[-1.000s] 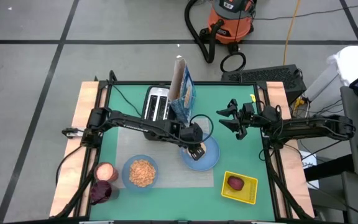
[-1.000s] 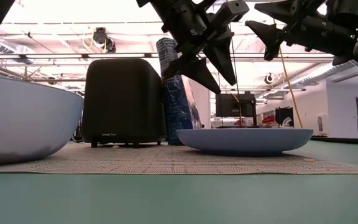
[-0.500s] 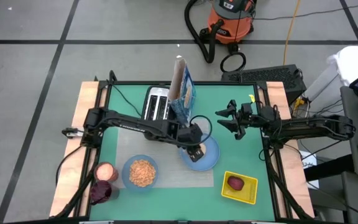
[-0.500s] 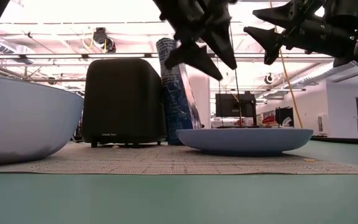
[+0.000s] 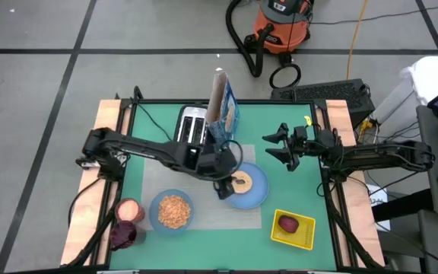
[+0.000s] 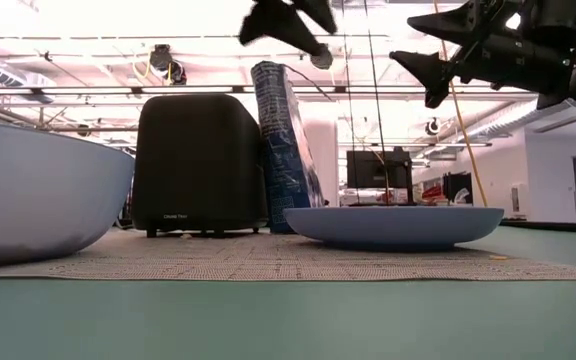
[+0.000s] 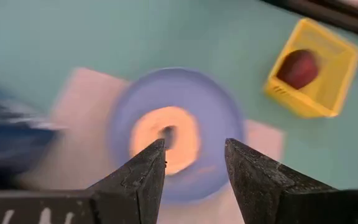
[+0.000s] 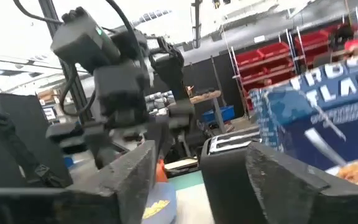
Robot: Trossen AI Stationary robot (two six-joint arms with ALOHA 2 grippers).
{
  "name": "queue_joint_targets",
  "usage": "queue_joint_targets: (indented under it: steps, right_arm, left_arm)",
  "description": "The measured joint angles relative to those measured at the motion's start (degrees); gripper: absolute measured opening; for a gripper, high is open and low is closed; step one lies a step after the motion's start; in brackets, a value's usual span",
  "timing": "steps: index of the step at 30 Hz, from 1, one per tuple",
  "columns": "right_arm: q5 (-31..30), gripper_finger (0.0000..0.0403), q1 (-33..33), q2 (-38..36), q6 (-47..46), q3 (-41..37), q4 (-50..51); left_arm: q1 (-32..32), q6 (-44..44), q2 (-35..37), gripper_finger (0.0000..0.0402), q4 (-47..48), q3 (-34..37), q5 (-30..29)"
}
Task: Arrange a breakfast setting
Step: Put the apple on the top of the mat
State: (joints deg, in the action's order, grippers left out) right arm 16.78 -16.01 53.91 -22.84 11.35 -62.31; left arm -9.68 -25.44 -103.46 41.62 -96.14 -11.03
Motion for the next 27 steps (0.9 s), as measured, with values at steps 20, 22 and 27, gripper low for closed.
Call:
queue_joint_targets:
  steps: [20, 22, 27]
  right_arm:
    - [14.5, 0.0345, 4.6, 0.0, -9.7, 8.5, 1.1]
    - [15.1, 0.0345, 6.6, 0.0, -8.0, 12.4, 7.9]
    - [15.2, 0.0345, 13.1, 0.0, -5.0, 22.1, 33.7]
  left_arm:
    - [-12.0, 1.0, 10.0, 0.0173, 19.7, 0.0, -18.5]
    - [-12.7, 0.9, 10.0, 0.0173, 19.6, 0.0, -18.9]
    - [-13.3, 0.6, 10.0, 0.0173, 19.5, 0.0, -19.1]
